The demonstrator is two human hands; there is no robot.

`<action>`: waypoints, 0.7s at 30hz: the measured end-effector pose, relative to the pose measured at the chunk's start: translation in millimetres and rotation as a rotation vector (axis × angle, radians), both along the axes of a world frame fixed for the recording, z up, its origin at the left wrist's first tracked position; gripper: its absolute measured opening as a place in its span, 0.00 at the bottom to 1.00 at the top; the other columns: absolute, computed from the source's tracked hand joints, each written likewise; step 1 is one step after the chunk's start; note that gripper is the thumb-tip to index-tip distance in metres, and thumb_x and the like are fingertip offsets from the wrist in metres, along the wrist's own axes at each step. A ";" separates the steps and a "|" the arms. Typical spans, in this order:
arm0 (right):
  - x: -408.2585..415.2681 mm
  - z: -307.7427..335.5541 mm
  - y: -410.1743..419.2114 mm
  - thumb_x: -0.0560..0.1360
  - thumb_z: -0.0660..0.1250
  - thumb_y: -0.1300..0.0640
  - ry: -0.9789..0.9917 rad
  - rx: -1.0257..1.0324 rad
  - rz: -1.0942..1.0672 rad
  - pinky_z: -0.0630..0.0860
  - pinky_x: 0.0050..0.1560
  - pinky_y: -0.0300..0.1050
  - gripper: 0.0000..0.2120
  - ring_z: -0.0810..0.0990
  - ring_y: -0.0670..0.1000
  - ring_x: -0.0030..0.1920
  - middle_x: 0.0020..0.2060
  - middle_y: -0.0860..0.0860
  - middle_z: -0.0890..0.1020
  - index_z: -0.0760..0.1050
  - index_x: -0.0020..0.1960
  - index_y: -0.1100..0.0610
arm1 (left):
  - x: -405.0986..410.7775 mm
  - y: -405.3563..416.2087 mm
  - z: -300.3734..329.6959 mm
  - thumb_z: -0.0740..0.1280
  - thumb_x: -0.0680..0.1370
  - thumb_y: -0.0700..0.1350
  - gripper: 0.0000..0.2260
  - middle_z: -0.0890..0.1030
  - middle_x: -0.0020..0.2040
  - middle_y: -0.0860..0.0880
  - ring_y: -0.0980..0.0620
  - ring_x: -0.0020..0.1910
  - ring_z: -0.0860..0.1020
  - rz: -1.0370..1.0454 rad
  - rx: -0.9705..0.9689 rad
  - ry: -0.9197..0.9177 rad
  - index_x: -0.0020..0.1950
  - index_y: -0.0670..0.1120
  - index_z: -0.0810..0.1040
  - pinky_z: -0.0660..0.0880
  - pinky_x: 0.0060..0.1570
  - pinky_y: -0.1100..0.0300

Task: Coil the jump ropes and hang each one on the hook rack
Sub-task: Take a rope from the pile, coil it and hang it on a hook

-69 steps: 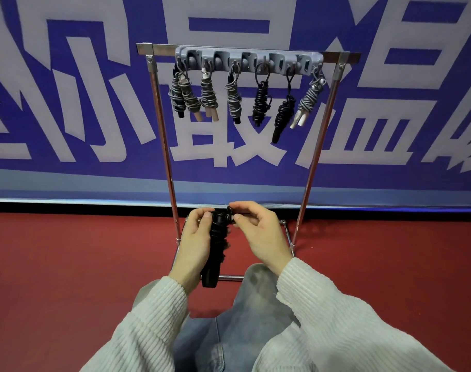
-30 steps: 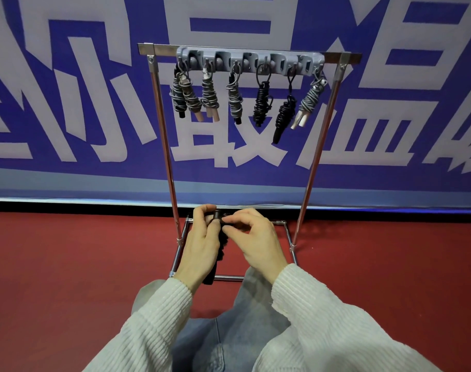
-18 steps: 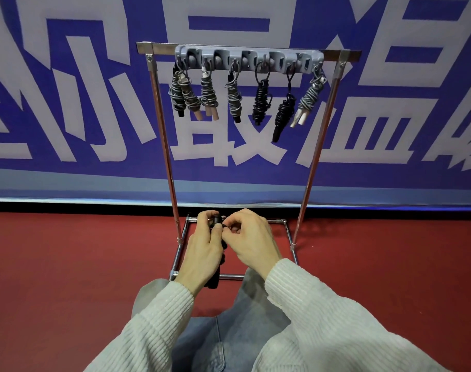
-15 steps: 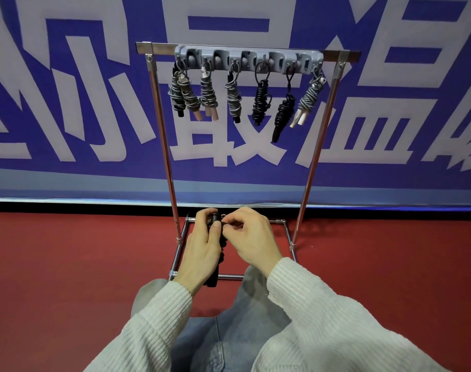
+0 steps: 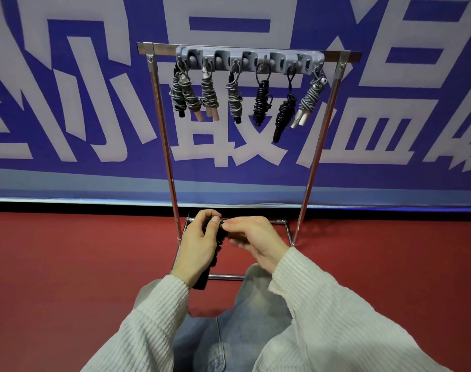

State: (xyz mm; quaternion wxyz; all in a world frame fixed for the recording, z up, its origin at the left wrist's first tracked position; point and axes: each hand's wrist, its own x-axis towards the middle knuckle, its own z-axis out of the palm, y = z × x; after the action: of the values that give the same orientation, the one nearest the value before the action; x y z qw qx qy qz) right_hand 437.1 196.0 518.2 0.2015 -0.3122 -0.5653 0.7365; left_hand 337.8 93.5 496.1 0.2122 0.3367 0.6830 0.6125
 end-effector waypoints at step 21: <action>2.0 -24.4 -10.4 0.76 0.70 0.58 -0.056 1.118 -0.117 0.76 0.52 0.33 0.10 0.81 0.41 0.48 0.49 0.43 0.83 0.85 0.55 0.51 | 0.2 2.5 13.6 0.63 0.83 0.48 0.08 0.84 0.37 0.42 0.39 0.28 0.81 0.114 -0.064 -0.038 0.48 0.48 0.79 0.79 0.24 0.46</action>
State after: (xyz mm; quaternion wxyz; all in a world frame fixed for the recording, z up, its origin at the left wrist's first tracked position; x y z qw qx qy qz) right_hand 439.1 185.6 493.8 0.3616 -0.2080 -0.8565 0.3039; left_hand 337.9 95.9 509.7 0.2006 0.2785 0.7163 0.6075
